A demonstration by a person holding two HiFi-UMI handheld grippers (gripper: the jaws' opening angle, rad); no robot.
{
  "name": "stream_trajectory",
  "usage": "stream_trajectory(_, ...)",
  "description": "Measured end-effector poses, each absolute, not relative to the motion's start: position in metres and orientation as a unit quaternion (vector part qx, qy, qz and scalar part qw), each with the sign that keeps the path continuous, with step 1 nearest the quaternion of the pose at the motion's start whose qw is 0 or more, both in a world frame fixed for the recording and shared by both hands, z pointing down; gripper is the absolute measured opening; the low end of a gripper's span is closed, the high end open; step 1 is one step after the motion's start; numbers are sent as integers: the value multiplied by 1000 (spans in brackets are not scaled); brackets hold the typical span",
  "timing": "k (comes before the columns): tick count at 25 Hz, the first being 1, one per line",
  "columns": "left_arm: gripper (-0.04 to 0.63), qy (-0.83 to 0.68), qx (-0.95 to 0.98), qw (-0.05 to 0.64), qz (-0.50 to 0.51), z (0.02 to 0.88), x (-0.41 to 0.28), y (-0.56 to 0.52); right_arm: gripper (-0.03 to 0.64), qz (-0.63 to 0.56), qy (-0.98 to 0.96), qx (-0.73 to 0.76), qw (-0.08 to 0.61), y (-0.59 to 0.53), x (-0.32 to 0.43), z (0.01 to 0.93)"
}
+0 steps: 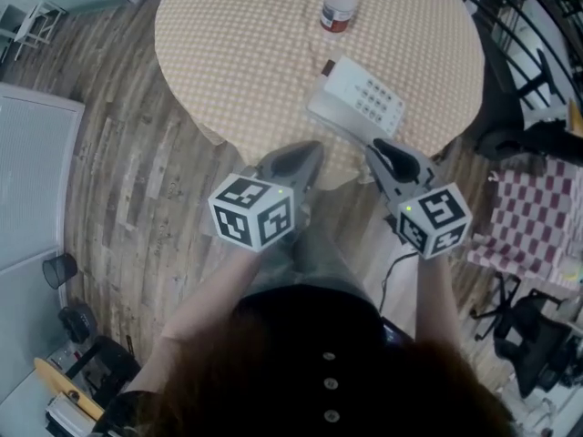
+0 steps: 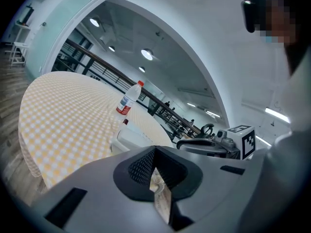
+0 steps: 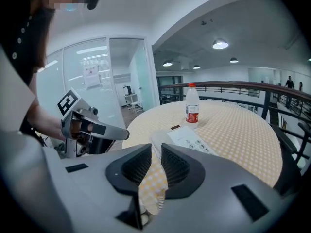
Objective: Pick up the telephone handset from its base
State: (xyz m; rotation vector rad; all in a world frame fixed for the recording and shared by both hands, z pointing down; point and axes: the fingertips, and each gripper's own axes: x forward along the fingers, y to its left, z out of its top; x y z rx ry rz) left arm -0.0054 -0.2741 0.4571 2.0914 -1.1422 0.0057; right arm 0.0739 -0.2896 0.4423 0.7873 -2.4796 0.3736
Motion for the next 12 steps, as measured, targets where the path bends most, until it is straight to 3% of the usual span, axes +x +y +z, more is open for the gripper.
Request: stream_trajectory(12,8,-445,799,405,14,494,-1,-279,203,18,-885,235,402,-315,59,496)
